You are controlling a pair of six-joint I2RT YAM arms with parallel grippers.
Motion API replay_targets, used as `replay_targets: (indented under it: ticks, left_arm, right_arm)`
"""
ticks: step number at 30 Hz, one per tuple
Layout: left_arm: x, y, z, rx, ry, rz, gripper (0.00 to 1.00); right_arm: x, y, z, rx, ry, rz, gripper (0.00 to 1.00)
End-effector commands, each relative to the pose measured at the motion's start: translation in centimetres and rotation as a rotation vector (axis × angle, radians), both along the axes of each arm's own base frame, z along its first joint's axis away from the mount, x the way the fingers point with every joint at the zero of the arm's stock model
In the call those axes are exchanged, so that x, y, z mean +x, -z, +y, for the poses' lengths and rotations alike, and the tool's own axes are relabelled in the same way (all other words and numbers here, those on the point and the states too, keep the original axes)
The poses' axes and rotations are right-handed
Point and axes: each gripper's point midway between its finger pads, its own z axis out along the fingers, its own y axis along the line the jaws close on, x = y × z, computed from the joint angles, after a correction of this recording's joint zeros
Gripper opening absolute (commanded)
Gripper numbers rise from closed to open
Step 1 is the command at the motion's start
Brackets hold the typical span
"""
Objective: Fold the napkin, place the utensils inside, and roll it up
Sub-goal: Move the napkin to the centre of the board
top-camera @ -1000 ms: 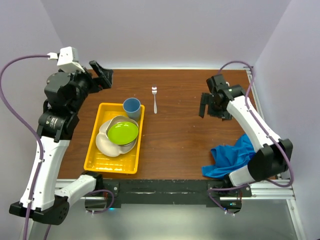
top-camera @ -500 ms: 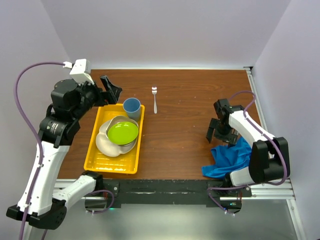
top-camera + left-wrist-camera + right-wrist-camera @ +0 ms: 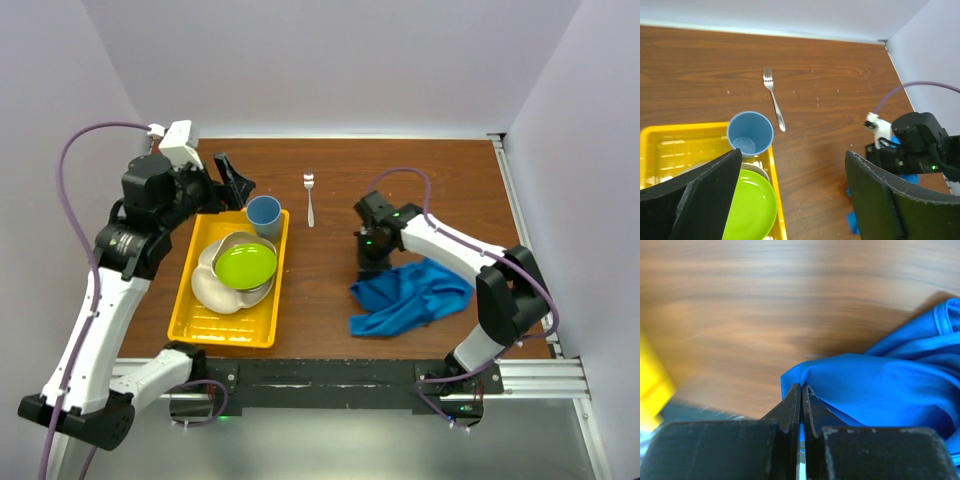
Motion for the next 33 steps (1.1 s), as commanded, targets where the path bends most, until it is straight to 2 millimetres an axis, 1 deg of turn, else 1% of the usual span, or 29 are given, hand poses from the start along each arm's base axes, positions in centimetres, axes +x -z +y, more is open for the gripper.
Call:
replay_targets:
  ticks: [1,2,3,4,5,6,7,8,9,11,12,14,15,16,17,18,19,20,21,23,24,25,26,27,28,29,30,31,33]
  left_arm:
    - [1.0,3.4,-3.1,-0.069,0.101,0.112,0.86]
    - [1.2,4.1,-3.6,-0.073,0.116,0.132,0.82]
    - [1.3,4.9,-4.1,-0.073,0.132,0.157,0.81]
    - [1.4,6.3,-5.2,-0.066,0.166,0.202,0.80]
    - [1.4,6.9,-5.8,-0.059,0.185,0.220,0.79]
    - [1.4,7.5,-6.5,-0.049,0.202,0.237,0.78]
    - [1.2,8.4,-7.7,-0.023,0.230,0.256,0.78]
    - [1.2,8.8,-8.3,-0.006,0.244,0.262,0.78]
    - [1.1,9.3,-8.8,0.012,0.255,0.272,0.78]
    - [0.7,10.6,-10.5,0.074,0.289,0.286,0.78]
    - [0.5,11.1,-11.1,0.099,0.302,0.291,0.78]
    - [-0.2,13.4,-13.0,0.184,0.351,0.317,0.78]
    - [-0.1,15.2,-13.6,0.244,0.366,0.338,0.77]
    - [-1.1,16.1,-15.0,0.283,0.413,0.348,0.77]
    - [-1.4,17.1,-15.6,0.315,0.433,0.363,0.77]
    - [-1.4,19.0,-16.2,0.363,0.452,0.395,0.77]
    - [-1.9,19.5,-17.1,0.377,0.482,0.398,0.77]
    - [-2.0,20.0,-17.8,0.385,0.499,0.402,0.76]
    - [-2.0,21.4,-18.6,0.398,0.519,0.423,0.77]
    - [-2.3,21.7,-20.8,0.383,0.574,0.412,0.77]
    - [-2.9,23.1,-22.2,0.393,0.613,0.439,0.77]
    - [-2.5,22.2,-23.6,0.384,0.630,0.414,0.77]
    - [-2.6,22.3,-24.7,0.388,0.646,0.410,0.77]
    - [-3.2,23.6,-26.2,0.411,0.685,0.430,0.77]
    - [-2.8,22.5,-27.7,0.391,0.700,0.405,0.77]
    - [-3.0,22.6,-28.6,0.388,0.717,0.408,0.77]
    - [-3.3,22.9,-30.3,0.375,0.748,0.416,0.77]
    - [-3.5,23.1,-31.0,0.370,0.763,0.423,0.77]
    - [-4.0,23.9,-32.8,0.365,0.802,0.439,0.75]
  right_arm:
    - [-1.8,-2.7,4.7,0.175,-0.076,0.036,0.16]
    - [-2.1,-2.7,4.5,0.172,-0.077,0.035,0.27]
    - [-2.1,-2.8,4.3,0.166,-0.078,0.030,0.51]
    - [-2.1,-2.7,3.6,0.135,-0.081,0.020,0.63]
    - [-1.9,-2.7,3.1,0.118,-0.076,0.011,0.71]
    - [-1.3,-2.9,2.2,0.097,-0.053,-0.010,0.83]
    - [-1.0,-3.0,1.1,0.065,-0.044,-0.015,0.86]
    - [0.1,-3.2,-0.2,0.031,-0.015,-0.045,0.88]
    - [1.5,-3.6,-2.5,0.014,0.057,-0.057,0.89]
    - [3.2,-4.0,-5.8,-0.046,0.146,-0.092,0.89]
    - [4.5,-4.3,-8.4,-0.056,0.225,-0.107,0.89]
    - [6.3,-4.8,-10.7,-0.080,0.272,-0.139,0.89]
    - [7.3,-4.9,-12.6,-0.108,0.320,-0.155,0.89]
    - [8.6,-4.6,-13.4,-0.130,0.321,-0.163,0.89]
    - [9.2,-4.5,-13.9,-0.143,0.327,-0.165,0.89]
    - [9.9,-4.1,-15.0,-0.168,0.347,-0.158,0.89]
    - [10.6,-4.4,-15.5,-0.183,0.348,-0.161,0.89]
    - [11.0,-3.5,-16.0,-0.201,0.347,-0.136,0.89]
    - [11.4,-3.3,-16.8,-0.214,0.356,-0.133,0.88]
    - [12.0,-2.7,-18.0,-0.247,0.353,-0.129,0.88]
    - [12.3,-2.4,-19.1,-0.254,0.371,-0.125,0.88]
    - [12.4,-1.9,-19.5,-0.249,0.365,-0.116,0.87]
    - [12.3,-1.3,-19.7,-0.243,0.365,-0.098,0.84]
    - [12.3,-0.9,-19.9,-0.229,0.363,-0.092,0.78]
    - [11.9,-0.2,-20.4,-0.203,0.369,-0.070,0.76]
    - [11.6,0.3,-20.4,-0.198,0.370,-0.060,0.73]
    - [11.8,0.6,-20.5,-0.195,0.375,-0.070,0.72]
    - [11.0,1.6,-20.5,-0.194,0.372,-0.047,0.72]
    - [11.3,2.3,-20.1,-0.167,0.358,-0.062,0.69]
